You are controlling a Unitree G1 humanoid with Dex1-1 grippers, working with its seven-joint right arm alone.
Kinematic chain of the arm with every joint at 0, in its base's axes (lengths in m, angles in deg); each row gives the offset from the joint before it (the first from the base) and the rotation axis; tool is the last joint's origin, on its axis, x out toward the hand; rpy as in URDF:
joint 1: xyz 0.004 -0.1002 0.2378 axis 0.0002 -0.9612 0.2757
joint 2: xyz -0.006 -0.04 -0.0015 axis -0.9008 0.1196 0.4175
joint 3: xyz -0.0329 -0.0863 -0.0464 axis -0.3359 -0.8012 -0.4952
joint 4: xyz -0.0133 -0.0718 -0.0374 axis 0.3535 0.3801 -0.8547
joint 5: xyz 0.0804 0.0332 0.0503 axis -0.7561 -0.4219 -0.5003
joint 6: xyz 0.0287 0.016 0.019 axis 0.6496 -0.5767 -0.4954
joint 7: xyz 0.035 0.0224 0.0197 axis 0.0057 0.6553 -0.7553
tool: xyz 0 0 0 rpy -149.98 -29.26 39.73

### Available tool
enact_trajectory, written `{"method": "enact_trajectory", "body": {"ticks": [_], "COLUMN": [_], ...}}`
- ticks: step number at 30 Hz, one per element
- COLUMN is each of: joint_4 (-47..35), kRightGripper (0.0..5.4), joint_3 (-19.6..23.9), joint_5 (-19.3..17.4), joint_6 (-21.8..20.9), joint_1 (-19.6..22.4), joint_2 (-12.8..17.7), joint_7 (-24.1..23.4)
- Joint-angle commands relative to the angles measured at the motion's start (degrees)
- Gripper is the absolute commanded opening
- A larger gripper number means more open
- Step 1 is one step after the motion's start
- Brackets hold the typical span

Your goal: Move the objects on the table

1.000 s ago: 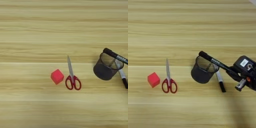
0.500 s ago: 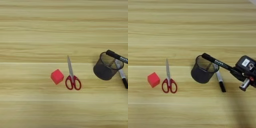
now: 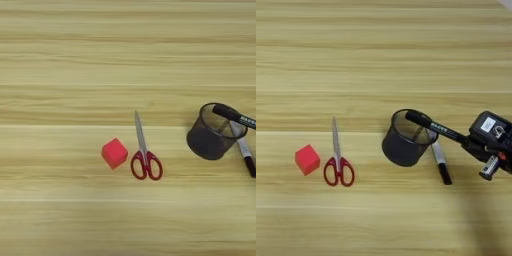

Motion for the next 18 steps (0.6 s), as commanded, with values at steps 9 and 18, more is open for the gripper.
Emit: {"method": "enact_trajectory", "body": {"ticks": [9, 18], "joint_4": [1.1, 1.1], "kRightGripper": [0.8, 0.8], "joint_3": [-1.9, -4.3], "joint_5": [2.9, 3.8], "joint_6": [-2.9, -2.6], "joint_1": [4.4, 7.7], "joint_2": [6.2, 8.8], "joint_7": [-0.5, 0.7]}}
